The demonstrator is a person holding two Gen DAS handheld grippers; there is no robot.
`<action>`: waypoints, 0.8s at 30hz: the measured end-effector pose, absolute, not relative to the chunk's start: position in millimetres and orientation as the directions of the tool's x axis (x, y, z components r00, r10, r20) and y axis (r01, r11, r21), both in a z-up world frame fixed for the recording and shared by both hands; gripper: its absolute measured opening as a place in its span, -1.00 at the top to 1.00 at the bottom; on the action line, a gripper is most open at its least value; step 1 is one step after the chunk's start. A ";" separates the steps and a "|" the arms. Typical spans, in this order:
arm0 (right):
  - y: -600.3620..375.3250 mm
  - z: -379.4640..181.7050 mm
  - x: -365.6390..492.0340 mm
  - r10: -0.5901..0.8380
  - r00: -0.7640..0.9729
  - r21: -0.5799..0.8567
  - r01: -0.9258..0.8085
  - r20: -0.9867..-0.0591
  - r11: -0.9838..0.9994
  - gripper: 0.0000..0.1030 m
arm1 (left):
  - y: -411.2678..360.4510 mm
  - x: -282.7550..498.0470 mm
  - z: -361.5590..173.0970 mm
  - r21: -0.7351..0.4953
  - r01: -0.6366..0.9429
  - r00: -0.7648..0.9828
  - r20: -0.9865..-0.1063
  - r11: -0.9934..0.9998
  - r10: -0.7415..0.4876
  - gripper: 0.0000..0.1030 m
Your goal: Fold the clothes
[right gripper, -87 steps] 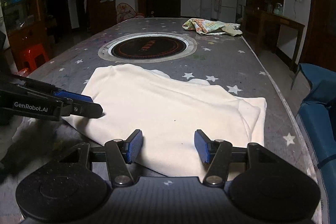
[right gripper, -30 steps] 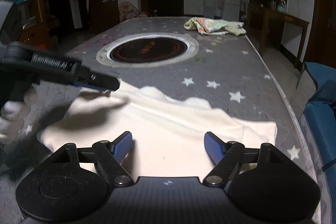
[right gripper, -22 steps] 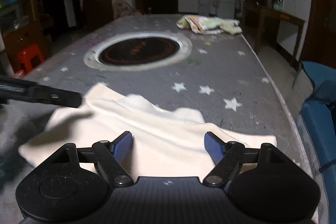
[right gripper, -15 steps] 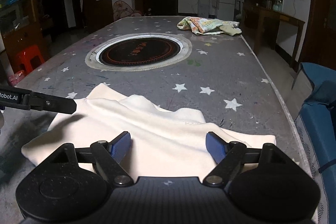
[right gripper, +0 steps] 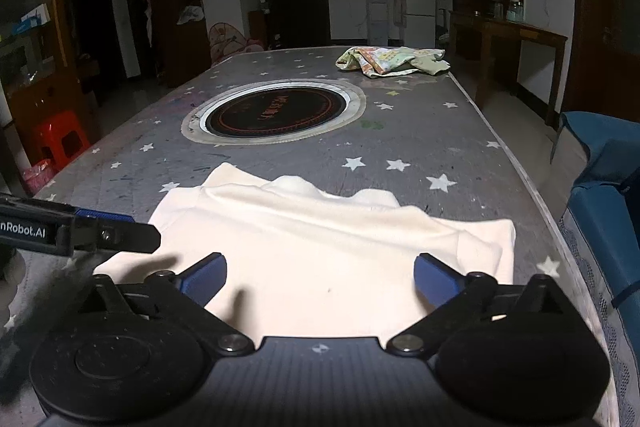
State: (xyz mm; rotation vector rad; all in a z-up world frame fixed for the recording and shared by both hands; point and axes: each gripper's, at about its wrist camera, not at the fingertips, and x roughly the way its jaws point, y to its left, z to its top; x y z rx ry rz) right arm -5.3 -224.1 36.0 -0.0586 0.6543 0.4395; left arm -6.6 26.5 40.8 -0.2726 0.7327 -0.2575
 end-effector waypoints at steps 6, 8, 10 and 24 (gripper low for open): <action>-229.0 38.2 -21.8 0.385 0.705 0.094 -0.415 -0.596 0.905 -1.00 | 24.3 -25.0 44.4 -0.323 0.122 0.724 -0.618 0.939 -0.307 -0.53; -230.2 38.3 -26.7 0.387 0.703 0.096 -0.416 -0.596 0.904 -1.00 | 22.6 -29.9 45.7 -0.313 0.119 0.728 -0.618 0.942 -0.297 -0.61; -230.9 37.6 -30.9 0.389 0.700 0.097 -0.419 -0.598 0.903 -1.00 | 20.2 -34.9 46.5 -0.306 0.120 0.730 -0.618 0.944 -0.293 -0.68; -240.1 35.5 -63.9 0.383 0.697 0.095 -0.415 -0.606 0.905 -1.00 | 2.2 -62.8 45.7 -0.256 0.123 0.727 -0.634 0.959 -0.263 -0.99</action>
